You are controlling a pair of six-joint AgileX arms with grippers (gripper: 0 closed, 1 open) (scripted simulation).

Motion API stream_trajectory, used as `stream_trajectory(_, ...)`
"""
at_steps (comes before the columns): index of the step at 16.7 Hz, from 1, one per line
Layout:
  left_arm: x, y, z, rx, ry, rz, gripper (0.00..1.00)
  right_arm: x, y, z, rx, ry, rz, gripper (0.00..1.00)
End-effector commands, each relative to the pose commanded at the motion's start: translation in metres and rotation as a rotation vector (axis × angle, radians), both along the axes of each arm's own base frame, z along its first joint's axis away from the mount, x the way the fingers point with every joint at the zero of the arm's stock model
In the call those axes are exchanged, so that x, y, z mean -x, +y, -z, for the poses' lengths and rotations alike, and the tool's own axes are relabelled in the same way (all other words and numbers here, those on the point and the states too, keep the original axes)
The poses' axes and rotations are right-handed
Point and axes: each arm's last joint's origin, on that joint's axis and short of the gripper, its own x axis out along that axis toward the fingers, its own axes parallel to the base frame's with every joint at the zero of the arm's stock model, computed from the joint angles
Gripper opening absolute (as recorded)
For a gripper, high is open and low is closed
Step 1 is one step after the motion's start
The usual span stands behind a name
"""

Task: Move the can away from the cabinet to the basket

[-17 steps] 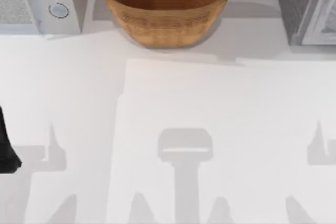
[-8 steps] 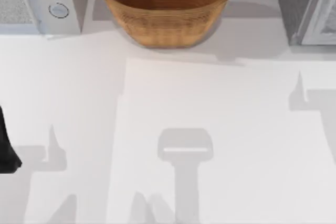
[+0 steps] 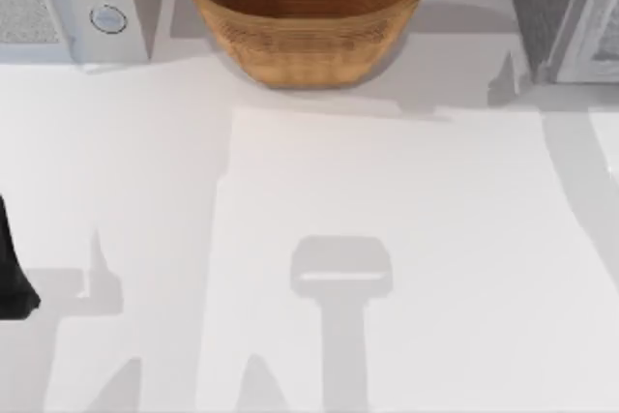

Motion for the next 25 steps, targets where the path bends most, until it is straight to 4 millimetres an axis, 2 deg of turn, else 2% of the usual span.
stream_trajectory(3,0.000,0.000,0.000,0.000,0.000,0.000,1.00,-0.021,0.008,-0.022,-0.003,-0.013,0.000,1.00)
stream_trajectory(5,0.000,0.000,0.000,0.000,0.000,0.000,1.00,-0.029,0.011,-0.031,-0.005,-0.020,0.001,1.00)
stream_trajectory(13,0.000,0.000,0.000,0.000,0.000,0.000,1.00,-0.033,0.015,-0.034,-0.006,-0.029,0.005,1.00)
stream_trajectory(21,0.000,0.000,0.000,0.000,0.000,0.000,1.00,-0.055,0.082,-0.030,-0.003,-0.034,0.015,1.00)
stream_trajectory(25,0.000,0.000,0.000,0.000,0.000,0.000,1.00,-0.055,0.084,-0.029,-0.003,-0.032,0.016,1.00)
